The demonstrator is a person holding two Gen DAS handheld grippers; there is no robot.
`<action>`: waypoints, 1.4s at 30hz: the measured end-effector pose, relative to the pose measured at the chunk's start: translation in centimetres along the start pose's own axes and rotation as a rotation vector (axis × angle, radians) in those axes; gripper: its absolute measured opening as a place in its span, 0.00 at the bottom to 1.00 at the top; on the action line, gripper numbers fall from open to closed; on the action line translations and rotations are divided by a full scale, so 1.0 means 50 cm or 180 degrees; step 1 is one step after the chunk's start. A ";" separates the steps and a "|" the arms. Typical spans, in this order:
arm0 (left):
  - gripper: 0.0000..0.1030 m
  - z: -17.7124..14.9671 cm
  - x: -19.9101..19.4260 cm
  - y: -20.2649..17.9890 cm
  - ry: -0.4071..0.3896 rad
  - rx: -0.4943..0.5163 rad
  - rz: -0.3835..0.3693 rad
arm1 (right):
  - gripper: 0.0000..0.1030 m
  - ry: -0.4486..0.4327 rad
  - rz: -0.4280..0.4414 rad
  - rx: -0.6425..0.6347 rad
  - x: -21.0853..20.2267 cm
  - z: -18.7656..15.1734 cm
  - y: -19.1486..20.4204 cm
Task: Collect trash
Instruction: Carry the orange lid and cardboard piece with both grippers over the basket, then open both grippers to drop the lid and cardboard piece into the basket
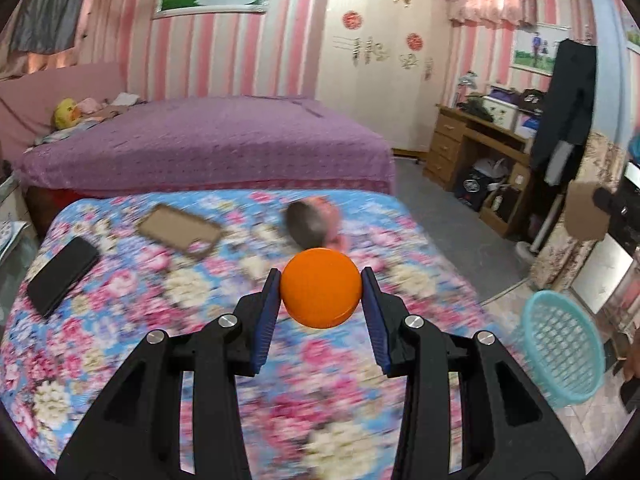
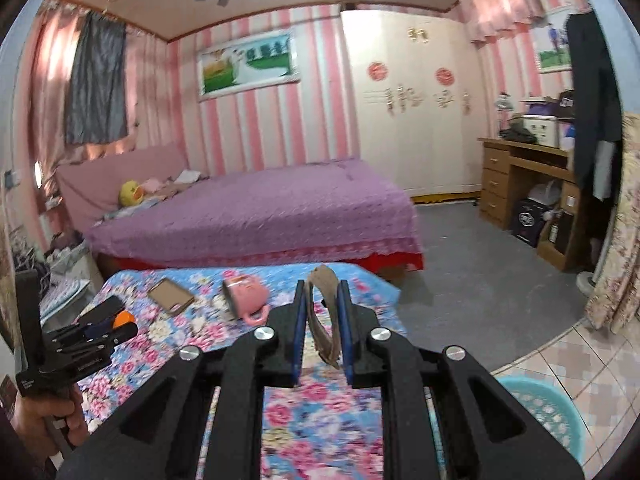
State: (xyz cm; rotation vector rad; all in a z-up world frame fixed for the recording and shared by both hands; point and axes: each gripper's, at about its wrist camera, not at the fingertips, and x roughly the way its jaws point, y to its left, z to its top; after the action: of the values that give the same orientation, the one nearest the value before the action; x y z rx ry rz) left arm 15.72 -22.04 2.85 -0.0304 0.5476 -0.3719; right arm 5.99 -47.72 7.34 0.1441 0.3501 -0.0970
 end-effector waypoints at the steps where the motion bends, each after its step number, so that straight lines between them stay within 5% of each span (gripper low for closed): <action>1: 0.38 0.005 0.001 -0.019 -0.0011 0.0027 -0.0033 | 0.14 -0.0014 -0.0037 0.0033 -0.007 0.000 -0.016; 18: 0.38 0.050 0.021 -0.426 -0.0027 0.0492 -0.0868 | 0.15 -0.0166 -0.0552 0.0483 -0.118 -0.007 -0.255; 37: 0.38 0.034 0.052 -0.525 0.0063 0.0631 -0.1019 | 0.23 -0.0194 -0.0573 0.0596 -0.128 -0.012 -0.294; 42: 0.38 0.027 0.057 -0.542 0.0086 0.0664 -0.1075 | 0.47 -0.0257 -0.0671 0.0670 -0.140 -0.018 -0.305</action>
State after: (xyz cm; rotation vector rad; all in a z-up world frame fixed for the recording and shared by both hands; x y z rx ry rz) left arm 9.52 -48.45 6.00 0.0844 0.5283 -0.7584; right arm -2.68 -62.13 7.07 0.3105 0.2731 -0.3477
